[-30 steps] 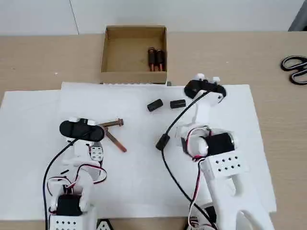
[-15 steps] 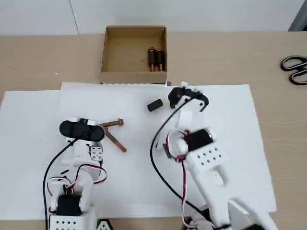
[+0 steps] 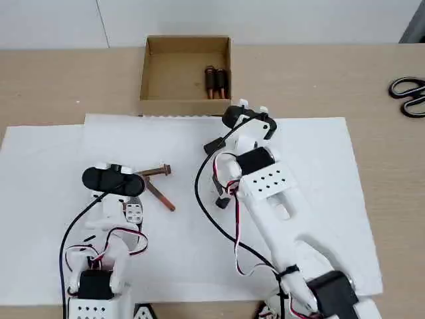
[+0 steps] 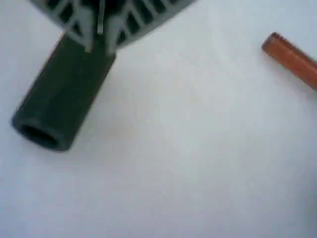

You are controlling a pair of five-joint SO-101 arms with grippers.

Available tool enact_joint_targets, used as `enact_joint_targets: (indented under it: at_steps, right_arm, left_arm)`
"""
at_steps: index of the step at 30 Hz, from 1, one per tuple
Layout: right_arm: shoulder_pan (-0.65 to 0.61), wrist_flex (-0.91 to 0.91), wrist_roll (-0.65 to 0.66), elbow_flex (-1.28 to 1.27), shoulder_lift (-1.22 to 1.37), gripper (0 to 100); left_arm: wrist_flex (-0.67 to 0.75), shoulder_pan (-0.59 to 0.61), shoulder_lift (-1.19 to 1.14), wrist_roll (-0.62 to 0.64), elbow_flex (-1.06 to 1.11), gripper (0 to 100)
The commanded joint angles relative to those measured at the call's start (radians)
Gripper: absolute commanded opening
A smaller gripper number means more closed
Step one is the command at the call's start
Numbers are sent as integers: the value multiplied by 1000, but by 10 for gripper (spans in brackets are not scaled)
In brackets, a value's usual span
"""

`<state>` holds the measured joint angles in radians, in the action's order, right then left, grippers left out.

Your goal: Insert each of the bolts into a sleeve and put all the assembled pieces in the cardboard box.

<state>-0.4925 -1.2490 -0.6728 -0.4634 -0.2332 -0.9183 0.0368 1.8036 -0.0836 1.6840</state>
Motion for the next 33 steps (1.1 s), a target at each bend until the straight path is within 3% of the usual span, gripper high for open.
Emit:
enact_joint_targets:
  at_steps: [1,8,19,33]
  right_arm:
    - [-7,-10,-20,44,5,13]
    - [-7,-10,-20,44,8,209]
    - [-42,22,-18,44,19,157]
    - [-42,21,-20,215,262,154]
  left_arm:
    - [0,0,11,-3,-12,10]
    - [0,0,11,-3,-12,10]
    - [0,0,11,-3,-12,9]
    - [0,0,11,-3,-12,9]
